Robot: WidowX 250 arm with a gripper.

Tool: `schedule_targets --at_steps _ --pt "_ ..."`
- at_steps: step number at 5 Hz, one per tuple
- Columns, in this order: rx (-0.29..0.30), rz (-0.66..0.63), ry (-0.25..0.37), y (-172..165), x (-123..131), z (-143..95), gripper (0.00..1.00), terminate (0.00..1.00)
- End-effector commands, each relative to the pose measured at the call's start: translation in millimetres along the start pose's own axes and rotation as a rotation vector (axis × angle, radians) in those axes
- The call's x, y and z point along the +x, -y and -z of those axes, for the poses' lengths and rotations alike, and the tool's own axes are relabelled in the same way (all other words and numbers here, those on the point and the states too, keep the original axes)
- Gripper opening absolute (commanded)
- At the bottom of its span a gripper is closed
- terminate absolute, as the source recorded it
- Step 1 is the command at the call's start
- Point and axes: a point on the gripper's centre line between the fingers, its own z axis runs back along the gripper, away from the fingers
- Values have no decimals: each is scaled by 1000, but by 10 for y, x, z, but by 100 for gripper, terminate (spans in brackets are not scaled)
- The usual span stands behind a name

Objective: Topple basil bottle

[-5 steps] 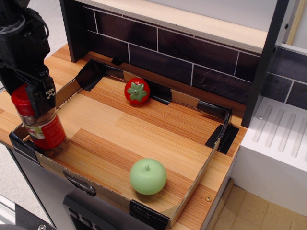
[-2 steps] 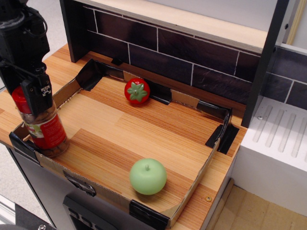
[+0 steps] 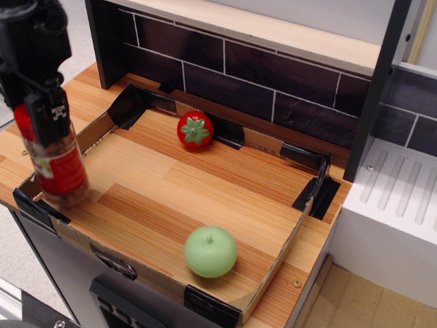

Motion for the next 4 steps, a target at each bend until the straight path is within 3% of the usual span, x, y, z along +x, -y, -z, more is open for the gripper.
schedule_targets --at_steps 1,4 --pt "174 -6 -56 -90 82 -149 0 0" --pt "236 -146 -272 67 166 -32 0 0"
